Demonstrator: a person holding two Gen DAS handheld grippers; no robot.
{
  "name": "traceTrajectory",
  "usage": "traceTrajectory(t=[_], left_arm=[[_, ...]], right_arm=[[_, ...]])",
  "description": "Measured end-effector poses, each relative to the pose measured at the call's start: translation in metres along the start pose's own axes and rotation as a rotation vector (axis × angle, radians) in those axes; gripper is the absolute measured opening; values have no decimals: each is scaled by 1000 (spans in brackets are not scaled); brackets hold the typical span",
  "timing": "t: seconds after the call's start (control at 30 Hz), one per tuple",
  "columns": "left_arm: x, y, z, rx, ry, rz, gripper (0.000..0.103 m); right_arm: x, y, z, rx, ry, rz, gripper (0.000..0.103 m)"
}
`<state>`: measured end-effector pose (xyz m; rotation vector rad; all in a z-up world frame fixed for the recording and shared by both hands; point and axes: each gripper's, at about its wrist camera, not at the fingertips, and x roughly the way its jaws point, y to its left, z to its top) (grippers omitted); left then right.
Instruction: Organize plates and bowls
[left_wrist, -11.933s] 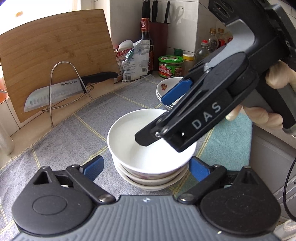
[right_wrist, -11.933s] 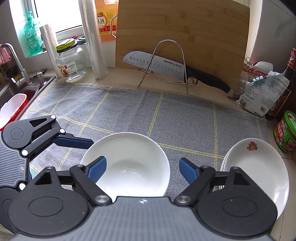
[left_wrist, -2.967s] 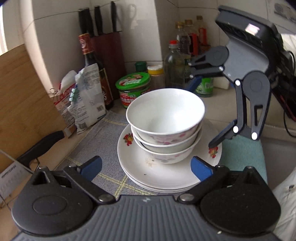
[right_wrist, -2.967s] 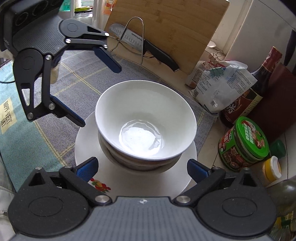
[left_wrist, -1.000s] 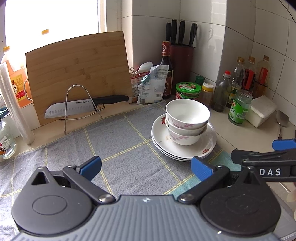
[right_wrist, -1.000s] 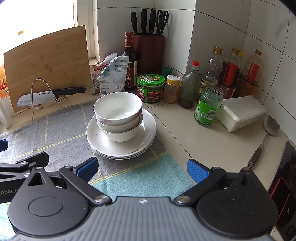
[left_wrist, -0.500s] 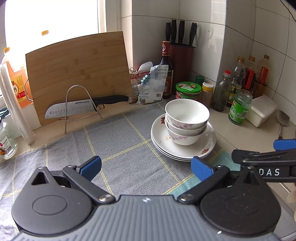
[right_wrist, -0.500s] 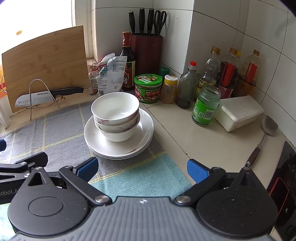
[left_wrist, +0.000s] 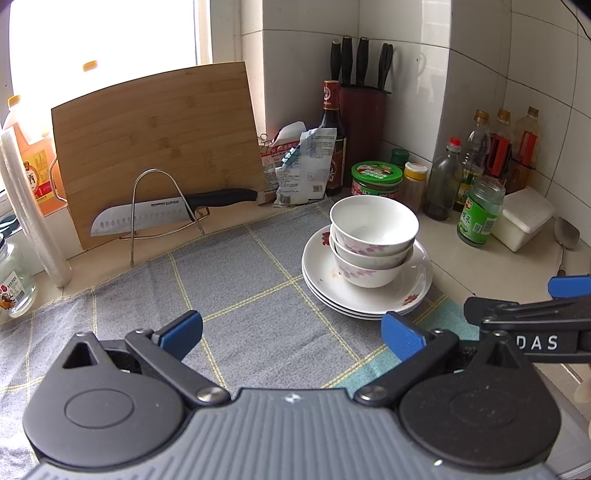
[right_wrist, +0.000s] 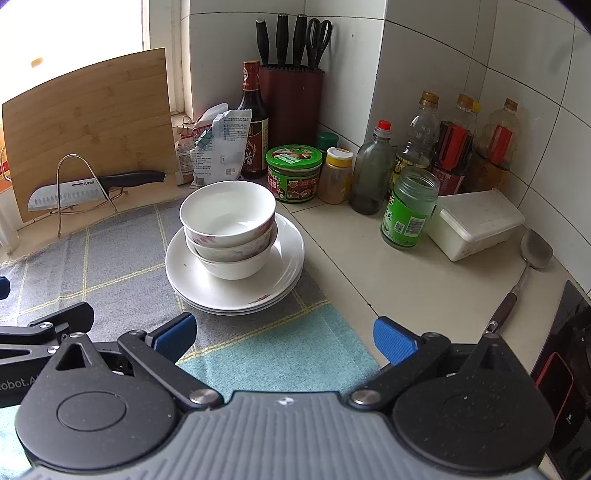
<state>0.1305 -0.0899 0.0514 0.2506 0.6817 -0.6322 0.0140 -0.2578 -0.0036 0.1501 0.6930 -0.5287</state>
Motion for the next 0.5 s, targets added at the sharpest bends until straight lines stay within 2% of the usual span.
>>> traceTrajectory(t=[0.5], left_arm=[[2, 0, 2, 6, 5, -8, 102]], right_arm=[[2, -1, 1, -6, 1, -11, 103]])
